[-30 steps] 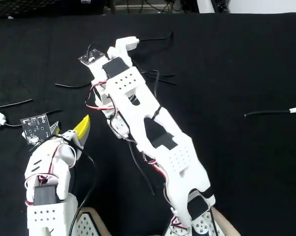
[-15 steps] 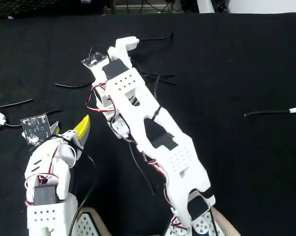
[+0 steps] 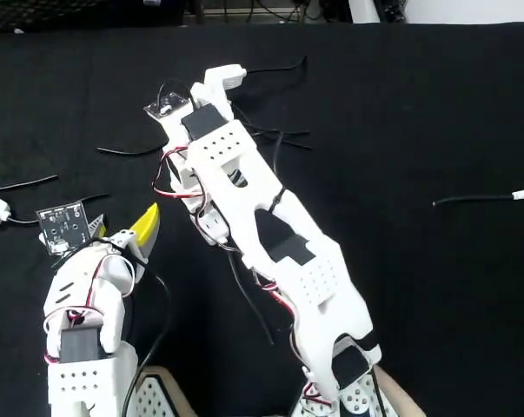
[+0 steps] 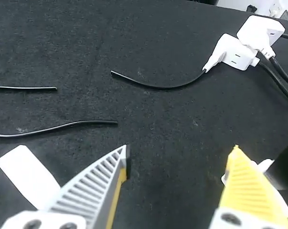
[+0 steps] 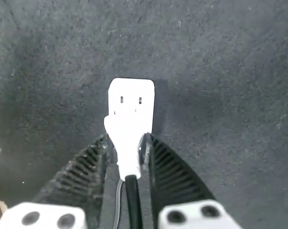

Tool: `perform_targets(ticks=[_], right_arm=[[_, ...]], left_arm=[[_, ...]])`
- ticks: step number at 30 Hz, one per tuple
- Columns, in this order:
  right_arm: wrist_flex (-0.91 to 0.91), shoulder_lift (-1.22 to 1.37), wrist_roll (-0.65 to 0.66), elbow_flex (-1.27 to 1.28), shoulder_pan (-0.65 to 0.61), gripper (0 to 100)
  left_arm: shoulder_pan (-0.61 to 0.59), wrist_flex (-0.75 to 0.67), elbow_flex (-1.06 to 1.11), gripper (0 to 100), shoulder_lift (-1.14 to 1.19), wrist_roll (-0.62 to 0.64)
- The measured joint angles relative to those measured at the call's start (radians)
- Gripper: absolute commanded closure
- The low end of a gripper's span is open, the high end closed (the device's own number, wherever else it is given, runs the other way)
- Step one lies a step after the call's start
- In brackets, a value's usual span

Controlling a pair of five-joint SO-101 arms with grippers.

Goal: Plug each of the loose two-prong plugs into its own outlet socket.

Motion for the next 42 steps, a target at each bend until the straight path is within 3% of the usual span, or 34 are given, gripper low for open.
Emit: perform_targets(ticks=[21, 32, 37, 42], right_arm=[[0.005, 0.16, 0.0, -0.074, 0.005, 98.7], [0.005, -0.215, 0.117, 0.213, 0.011, 98.7], [0.005, -0.411, 0.13, 0.39, -0.002, 98.6], [0.005, -0.448, 0.143, 0.506, -0.005, 98.6]], left_arm=[[0.0, 0.0, 0.0, 67, 0.0, 0.0], [0.002, -0.049, 0.0, 67, 0.0, 0.0], [0.14, -0.075, 0.0, 67, 0.0, 0.002], [0.256, -0.172, 0.0, 67, 0.0, 0.002]])
